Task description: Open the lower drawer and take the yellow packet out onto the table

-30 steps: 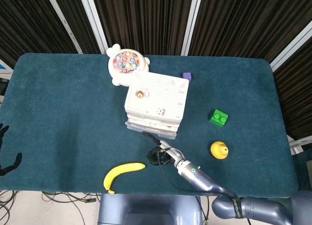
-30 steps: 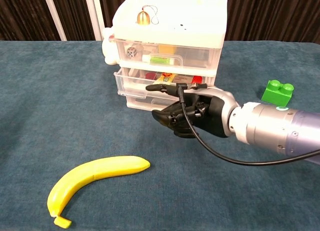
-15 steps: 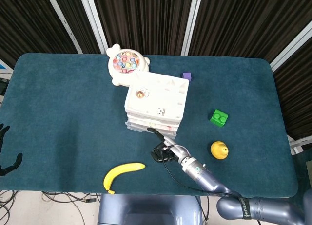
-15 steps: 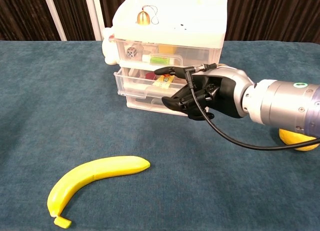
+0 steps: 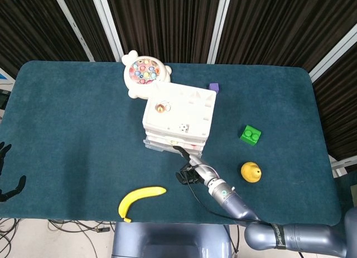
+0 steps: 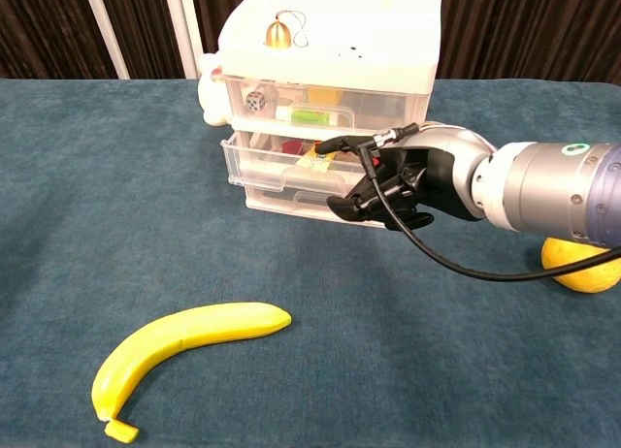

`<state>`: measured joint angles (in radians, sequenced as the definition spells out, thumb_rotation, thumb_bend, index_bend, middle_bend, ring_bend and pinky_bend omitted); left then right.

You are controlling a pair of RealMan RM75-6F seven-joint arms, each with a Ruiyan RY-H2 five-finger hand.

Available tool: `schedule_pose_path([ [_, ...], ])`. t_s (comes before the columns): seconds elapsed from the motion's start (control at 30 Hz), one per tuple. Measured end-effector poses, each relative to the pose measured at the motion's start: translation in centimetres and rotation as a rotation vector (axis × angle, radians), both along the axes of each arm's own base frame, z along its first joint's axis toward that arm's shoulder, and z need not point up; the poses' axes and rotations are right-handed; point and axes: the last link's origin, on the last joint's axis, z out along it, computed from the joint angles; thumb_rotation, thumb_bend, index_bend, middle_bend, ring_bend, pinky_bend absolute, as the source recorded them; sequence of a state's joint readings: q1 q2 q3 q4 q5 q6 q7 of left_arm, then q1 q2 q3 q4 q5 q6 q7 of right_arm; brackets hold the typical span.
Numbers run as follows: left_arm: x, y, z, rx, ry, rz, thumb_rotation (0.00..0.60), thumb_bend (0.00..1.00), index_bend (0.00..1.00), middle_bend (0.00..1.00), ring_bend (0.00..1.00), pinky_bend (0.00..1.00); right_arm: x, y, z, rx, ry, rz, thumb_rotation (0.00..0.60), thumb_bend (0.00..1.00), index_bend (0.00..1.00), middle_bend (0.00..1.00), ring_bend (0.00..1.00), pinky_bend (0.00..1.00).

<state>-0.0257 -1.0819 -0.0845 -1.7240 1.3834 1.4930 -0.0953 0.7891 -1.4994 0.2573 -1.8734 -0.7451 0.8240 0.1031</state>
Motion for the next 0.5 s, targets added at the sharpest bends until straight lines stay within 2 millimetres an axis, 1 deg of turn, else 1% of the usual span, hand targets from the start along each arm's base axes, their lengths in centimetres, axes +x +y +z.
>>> schedule_pose_path([
  [0.2, 0.0, 0.0, 0.0, -0.002, 0.000, 0.004, 0.600, 0.36, 0.04, 0.00, 0.00, 0.00, 0.6, 0.0, 0.1, -0.002, 0.043, 0.009, 0.600, 0.55, 0.00, 0.89, 0.96, 1.00],
  [0.5, 0.0, 0.0, -0.1, -0.007, 0.001, 0.006, 0.600, 0.36, 0.04, 0.00, 0.00, 0.00, 1.3, -0.1, 0.0, 0.005, 0.057, 0.006, 0.600, 0.55, 0.00, 0.90, 0.96, 1.00],
])
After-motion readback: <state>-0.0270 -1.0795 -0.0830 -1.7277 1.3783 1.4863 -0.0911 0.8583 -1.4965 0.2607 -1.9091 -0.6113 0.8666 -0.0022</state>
